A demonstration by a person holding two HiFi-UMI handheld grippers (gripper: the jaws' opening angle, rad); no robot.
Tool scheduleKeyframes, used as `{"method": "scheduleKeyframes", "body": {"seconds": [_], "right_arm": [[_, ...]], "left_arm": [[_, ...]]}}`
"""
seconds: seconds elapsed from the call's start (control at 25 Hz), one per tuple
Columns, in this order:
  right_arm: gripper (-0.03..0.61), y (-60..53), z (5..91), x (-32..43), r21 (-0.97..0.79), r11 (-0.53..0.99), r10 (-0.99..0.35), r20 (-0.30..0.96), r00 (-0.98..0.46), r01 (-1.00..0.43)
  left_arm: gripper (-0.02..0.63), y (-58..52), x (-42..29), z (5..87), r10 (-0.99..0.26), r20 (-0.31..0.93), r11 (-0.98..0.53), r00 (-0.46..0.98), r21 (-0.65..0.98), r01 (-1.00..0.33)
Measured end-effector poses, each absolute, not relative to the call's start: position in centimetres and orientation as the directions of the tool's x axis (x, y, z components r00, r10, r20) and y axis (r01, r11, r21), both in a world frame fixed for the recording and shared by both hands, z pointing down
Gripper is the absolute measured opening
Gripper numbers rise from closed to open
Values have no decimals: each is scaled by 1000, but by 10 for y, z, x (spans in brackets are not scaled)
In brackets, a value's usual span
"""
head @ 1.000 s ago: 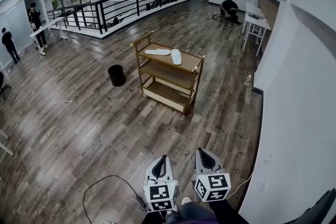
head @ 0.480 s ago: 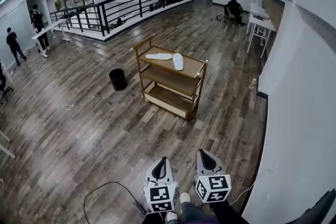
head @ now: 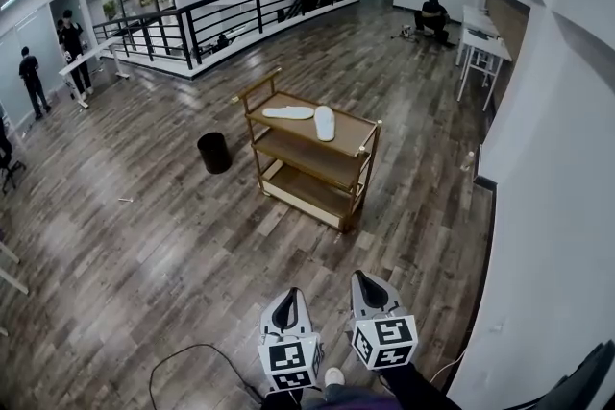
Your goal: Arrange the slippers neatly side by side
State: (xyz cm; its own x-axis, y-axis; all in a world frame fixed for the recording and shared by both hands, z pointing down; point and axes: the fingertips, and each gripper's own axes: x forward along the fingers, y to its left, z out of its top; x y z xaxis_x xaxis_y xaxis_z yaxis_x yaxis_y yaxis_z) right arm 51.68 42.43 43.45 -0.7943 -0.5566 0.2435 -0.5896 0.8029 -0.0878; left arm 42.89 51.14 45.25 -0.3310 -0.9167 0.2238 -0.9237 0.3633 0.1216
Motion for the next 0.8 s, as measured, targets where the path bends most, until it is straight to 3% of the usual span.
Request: {"method": "scheduleKeyframes", "body": {"seconds": [0.4, 0.8], "right_arm": [[-2, 398, 445, 496, -94, 813, -537, 259, -803, -574], [-2, 357, 441, 423, -90, 819, -533, 246, -809, -567]], "left_arm": [[2, 496, 399, 458, -889, 232, 430, -395, 131, -893], [2, 445, 336, 453, -906, 221, 393, -362, 117, -912]]}}
